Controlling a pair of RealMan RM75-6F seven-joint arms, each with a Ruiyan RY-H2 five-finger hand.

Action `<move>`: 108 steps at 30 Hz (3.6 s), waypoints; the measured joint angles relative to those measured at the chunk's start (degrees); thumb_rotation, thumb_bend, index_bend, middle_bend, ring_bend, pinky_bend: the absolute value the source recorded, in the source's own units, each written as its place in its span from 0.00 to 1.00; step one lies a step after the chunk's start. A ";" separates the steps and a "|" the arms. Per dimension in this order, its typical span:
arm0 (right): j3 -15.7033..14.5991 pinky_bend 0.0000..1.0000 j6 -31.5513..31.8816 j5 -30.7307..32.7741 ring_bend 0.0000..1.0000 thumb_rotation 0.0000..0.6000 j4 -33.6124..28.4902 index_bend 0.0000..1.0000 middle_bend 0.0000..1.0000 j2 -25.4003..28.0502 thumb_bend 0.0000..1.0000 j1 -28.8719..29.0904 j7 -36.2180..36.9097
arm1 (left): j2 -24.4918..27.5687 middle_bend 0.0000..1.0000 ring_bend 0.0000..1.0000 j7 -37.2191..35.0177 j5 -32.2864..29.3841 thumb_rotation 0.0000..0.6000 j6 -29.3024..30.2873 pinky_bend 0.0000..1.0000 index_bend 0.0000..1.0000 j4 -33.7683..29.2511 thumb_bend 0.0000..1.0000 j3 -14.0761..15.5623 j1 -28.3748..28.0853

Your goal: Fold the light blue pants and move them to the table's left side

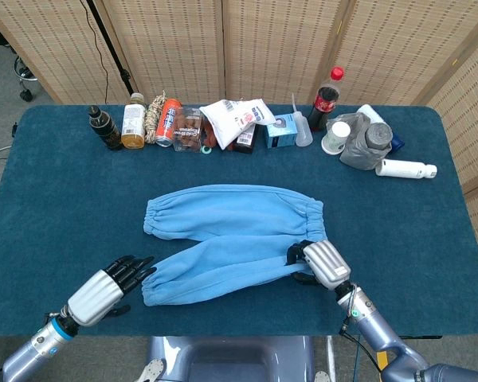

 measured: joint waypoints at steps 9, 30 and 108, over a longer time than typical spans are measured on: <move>0.48 0.66 -1.47 2.28 0.50 1.00 -0.98 0.66 0.54 1.00 0.65 0.43 1.81 | -4.67 0.05 0.18 1.94 -0.08 1.00 -2.18 0.18 0.07 0.33 0.05 1.45 -0.91; 0.45 0.66 -3.44 3.63 0.50 1.00 -3.50 0.66 0.54 3.26 0.67 0.98 10.71 | -13.58 0.24 0.35 -3.01 -4.26 1.00 0.42 0.34 0.30 9.18 0.17 1.68 -0.94; 14.87 0.55 -23.39 29.28 0.36 1.00 11.68 0.61 0.42 1.91 0.68 19.79 6.68 | -6.89 0.06 0.12 11.54 -39.98 1.00 -30.07 0.18 0.21 2.42 0.28 -19.84 -22.33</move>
